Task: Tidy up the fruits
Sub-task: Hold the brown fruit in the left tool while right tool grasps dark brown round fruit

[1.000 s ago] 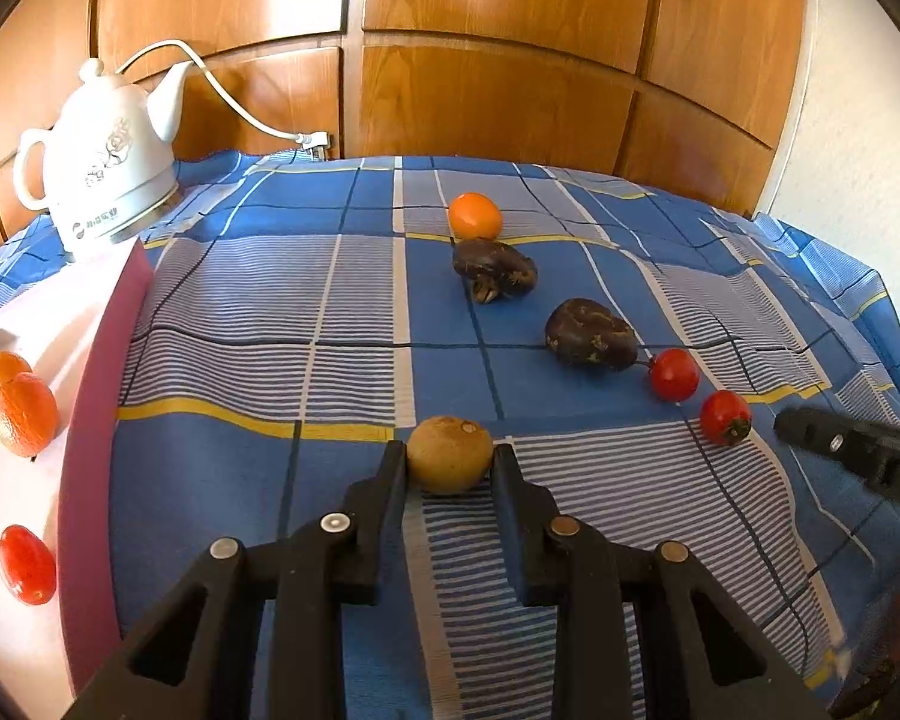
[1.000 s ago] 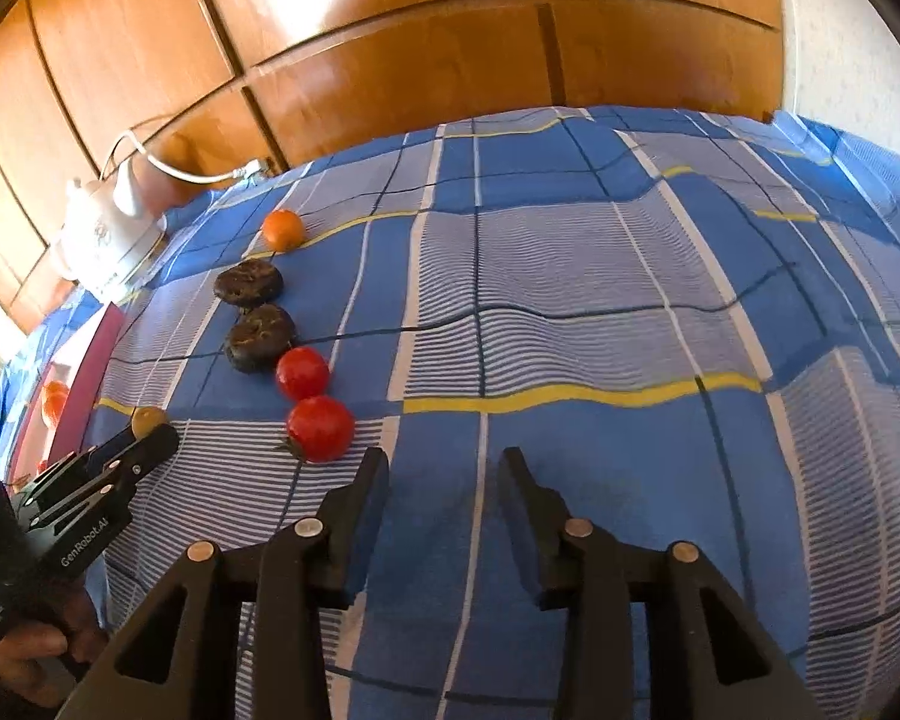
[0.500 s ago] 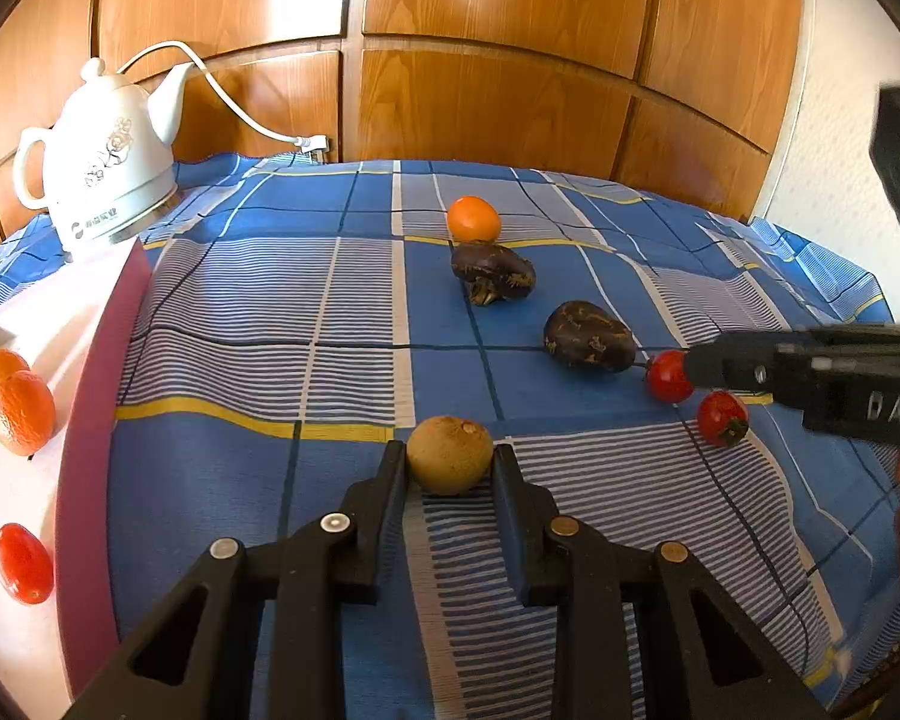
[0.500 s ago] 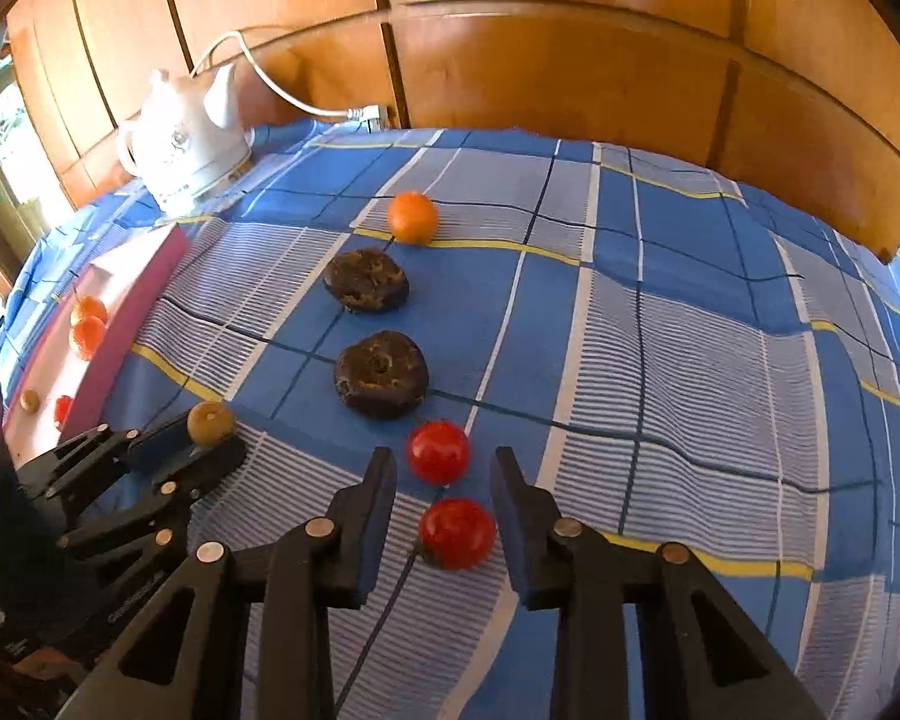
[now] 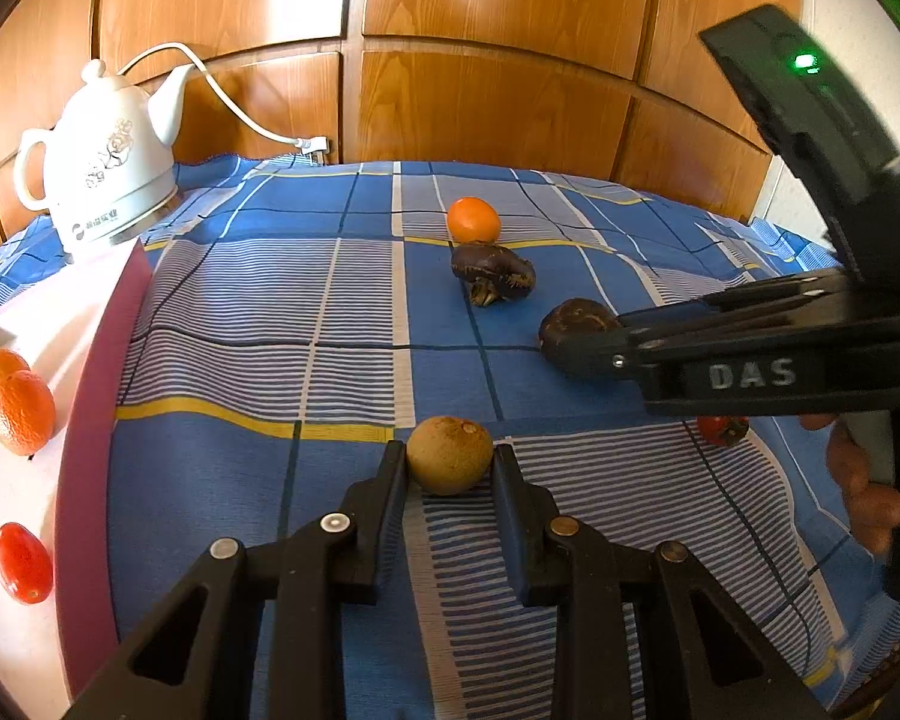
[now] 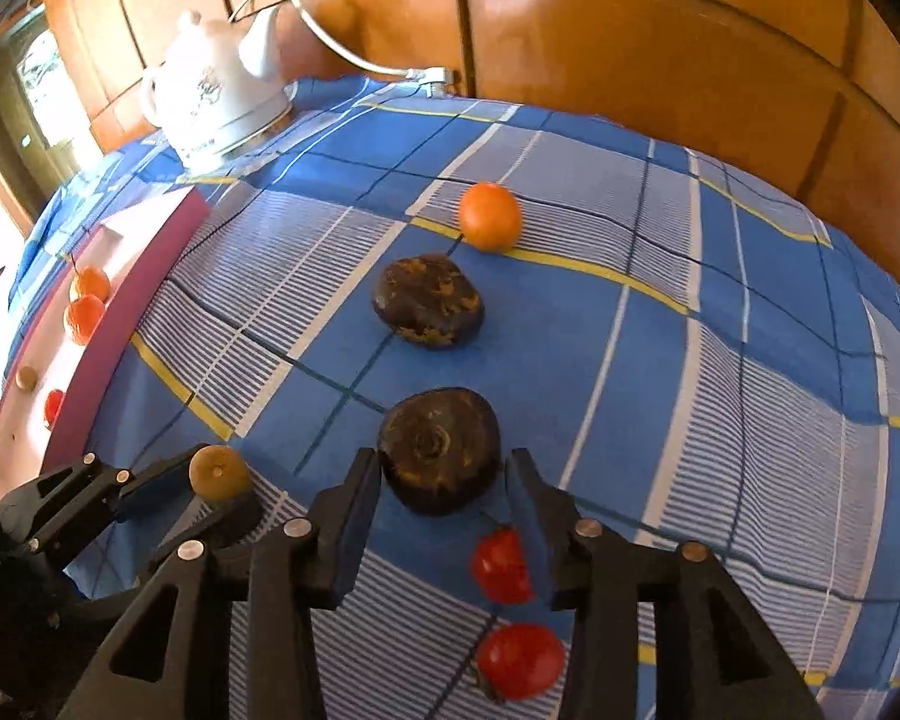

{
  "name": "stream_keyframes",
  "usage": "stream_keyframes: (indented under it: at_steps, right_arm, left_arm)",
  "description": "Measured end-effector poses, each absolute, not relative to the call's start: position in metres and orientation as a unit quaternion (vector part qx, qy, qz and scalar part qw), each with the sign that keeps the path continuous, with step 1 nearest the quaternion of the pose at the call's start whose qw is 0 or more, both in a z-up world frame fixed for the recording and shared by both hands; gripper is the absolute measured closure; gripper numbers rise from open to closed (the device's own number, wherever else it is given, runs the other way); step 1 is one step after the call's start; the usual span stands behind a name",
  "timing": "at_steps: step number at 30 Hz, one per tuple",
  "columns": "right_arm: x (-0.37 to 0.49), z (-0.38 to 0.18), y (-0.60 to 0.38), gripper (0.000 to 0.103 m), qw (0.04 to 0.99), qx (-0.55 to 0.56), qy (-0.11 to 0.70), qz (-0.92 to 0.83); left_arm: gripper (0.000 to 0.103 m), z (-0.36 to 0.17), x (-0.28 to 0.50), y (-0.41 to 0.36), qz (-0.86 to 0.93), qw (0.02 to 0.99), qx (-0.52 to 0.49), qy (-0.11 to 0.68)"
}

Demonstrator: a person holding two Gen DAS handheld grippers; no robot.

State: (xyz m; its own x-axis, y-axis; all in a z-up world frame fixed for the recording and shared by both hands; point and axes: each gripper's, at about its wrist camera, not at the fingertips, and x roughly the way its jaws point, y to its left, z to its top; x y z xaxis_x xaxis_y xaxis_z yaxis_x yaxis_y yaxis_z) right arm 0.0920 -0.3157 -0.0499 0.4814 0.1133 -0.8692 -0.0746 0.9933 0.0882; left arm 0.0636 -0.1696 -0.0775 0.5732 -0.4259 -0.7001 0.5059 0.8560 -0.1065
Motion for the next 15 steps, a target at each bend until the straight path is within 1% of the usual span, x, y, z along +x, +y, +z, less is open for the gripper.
stream_keyframes:
  at_steps: [5, 15]
  right_arm:
    - [0.096, -0.055, -0.317, 0.059, 0.86, 0.033, 0.507, 0.047]
    - [0.097, -0.057, -0.311, 0.059, 0.861, 0.016, 0.507, 0.034]
  left_arm:
    - [0.075, -0.077, 0.065, -0.169, -0.264, 0.884, 0.05, 0.383]
    - [0.075, -0.06, 0.065, -0.162, -0.265, 0.875, 0.04, 0.403]
